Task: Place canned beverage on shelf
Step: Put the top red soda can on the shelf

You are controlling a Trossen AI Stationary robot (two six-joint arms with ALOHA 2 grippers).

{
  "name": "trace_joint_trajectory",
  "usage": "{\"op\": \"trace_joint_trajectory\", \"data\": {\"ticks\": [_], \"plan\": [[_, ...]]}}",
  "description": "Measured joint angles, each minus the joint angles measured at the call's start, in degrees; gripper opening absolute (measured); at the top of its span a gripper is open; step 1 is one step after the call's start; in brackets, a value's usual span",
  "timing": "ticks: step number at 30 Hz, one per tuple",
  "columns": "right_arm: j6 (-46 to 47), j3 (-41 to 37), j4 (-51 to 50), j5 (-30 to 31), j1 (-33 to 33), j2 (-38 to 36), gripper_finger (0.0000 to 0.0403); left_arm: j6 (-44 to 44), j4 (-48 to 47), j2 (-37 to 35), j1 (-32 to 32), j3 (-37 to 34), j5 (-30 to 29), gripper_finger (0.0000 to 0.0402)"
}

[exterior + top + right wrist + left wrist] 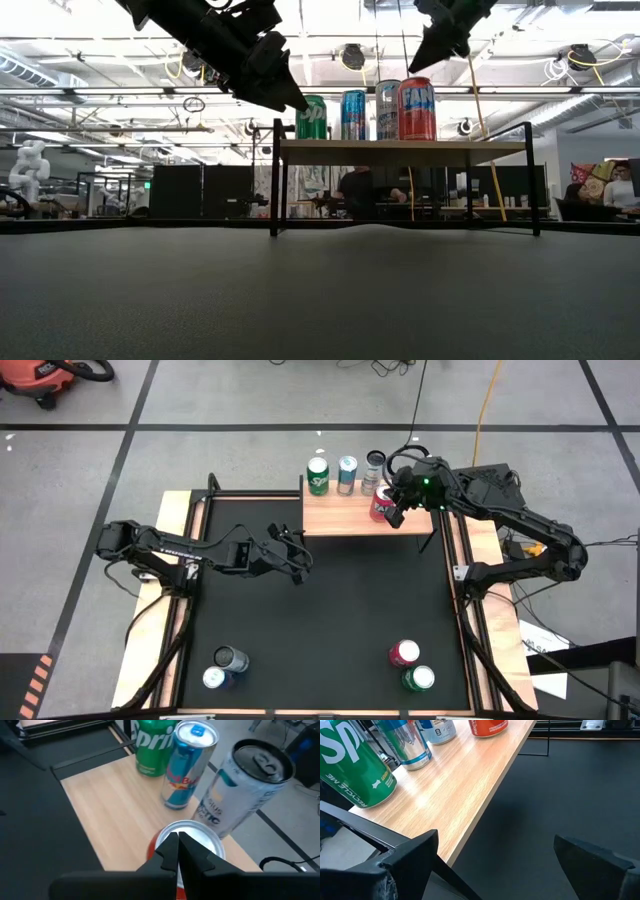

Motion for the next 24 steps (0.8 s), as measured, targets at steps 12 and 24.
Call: {"op": "trace_joint_trajectory", "data": {"ticks": [12, 24], "plan": [[-0.15, -3.04, 0.17, 0.38, -0.07, -0.2, 0.0, -0.04, 0.02, 0.0, 0.0, 0.0, 0.0, 0.0396], [-4.95, -3.13, -1.96, 3.33, -4.57, -1.07, 0.0, -0.09, 0.01, 0.0, 0.0, 0.0, 0.01, 0.0396]]}}
